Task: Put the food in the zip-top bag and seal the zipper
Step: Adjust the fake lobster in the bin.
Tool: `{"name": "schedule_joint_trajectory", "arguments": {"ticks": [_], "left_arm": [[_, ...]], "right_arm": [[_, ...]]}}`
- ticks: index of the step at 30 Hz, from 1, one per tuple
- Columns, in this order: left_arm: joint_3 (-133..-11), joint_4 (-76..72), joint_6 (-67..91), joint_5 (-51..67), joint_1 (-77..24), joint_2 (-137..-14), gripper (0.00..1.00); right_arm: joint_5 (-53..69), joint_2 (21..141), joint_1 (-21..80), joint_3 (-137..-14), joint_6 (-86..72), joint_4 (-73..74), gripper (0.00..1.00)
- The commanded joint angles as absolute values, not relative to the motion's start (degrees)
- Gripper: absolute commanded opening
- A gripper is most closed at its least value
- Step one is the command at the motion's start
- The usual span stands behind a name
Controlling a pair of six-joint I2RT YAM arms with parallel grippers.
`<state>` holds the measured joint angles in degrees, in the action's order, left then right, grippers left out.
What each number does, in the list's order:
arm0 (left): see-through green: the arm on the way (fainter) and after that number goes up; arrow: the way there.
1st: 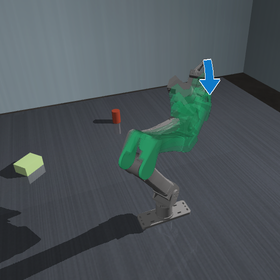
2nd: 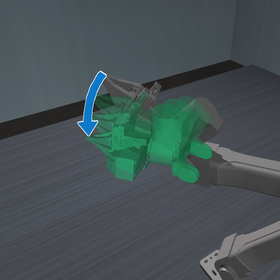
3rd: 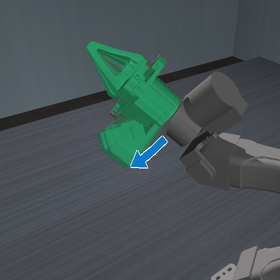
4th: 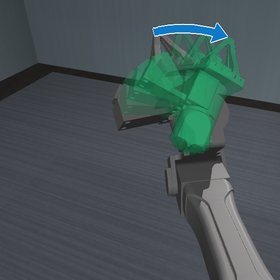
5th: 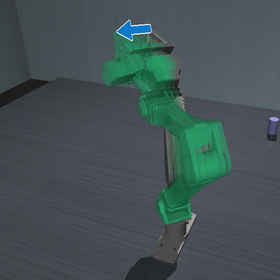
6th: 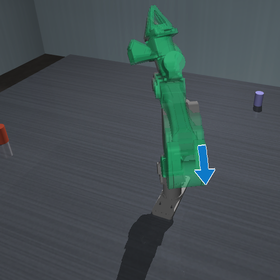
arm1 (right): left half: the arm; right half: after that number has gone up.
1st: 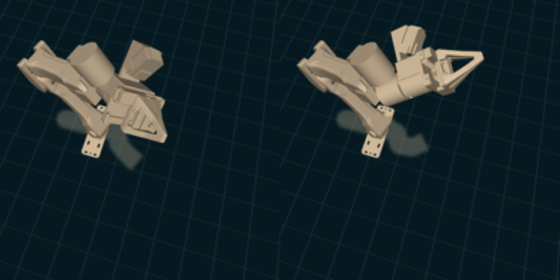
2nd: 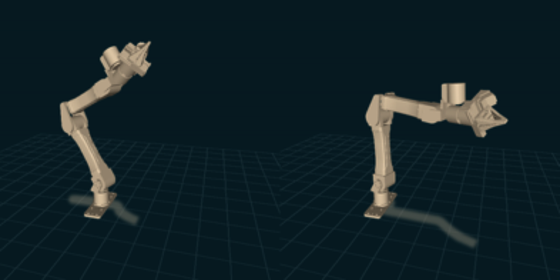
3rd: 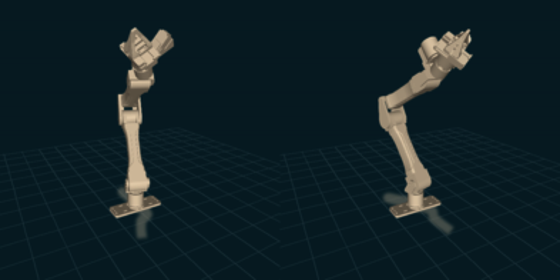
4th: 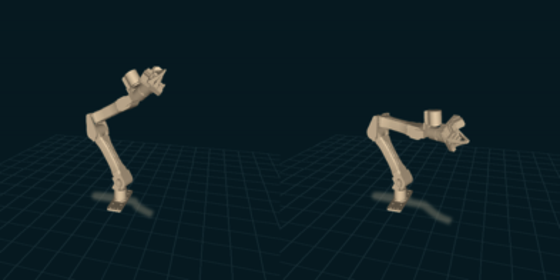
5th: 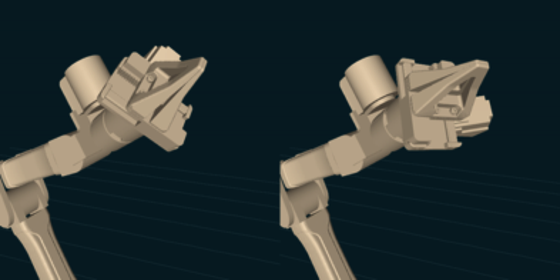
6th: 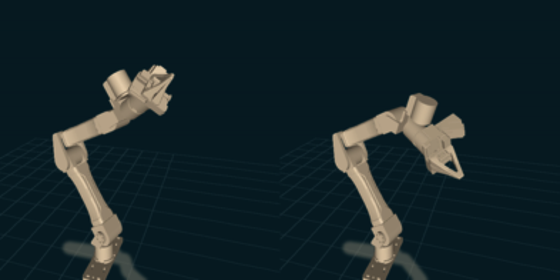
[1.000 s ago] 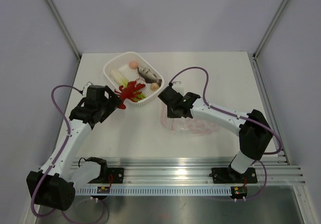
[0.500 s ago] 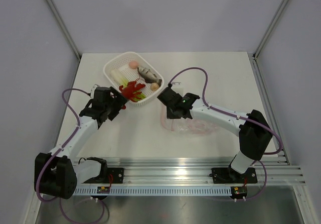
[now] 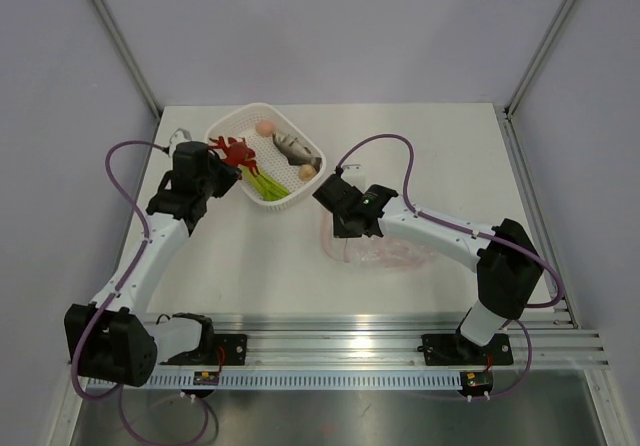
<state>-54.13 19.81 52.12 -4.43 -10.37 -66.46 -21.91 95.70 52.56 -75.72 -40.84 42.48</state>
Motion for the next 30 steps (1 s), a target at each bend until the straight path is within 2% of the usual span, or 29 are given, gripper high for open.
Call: {"name": "schedule_joint_trajectory", "arguments": {"ticks": [1,9,18,25,30], "left_arm": [[-60.2,20.7,47.3,-3.1,-5.4,-70.4,0.0],[-79.9,30.8,39.4,13.2,-1.6,-85.1,0.0],[-87.9,38.4,35.2,31.5,-0.1,-90.0,0.0],[-91.1,41.4,30.5,41.7,4.8,-96.6,0.0],[-94.6,43.1,27.5,49.0,7.3,-106.5,0.17]], "right_arm": [[-24.1,94.4,53.4,-78.0,-41.7,43.3,0.0],[-24.1,95.1,53.4,-78.8,-41.3,43.4,0.0],[-24.5,95.7,53.4,-79.2,-40.9,43.9,0.0],[-23.8,96.8,53.4,-79.7,-40.6,43.2,0.0],[-23.9,96.2,53.4,-79.0,-40.5,42.9,0.0]]}}
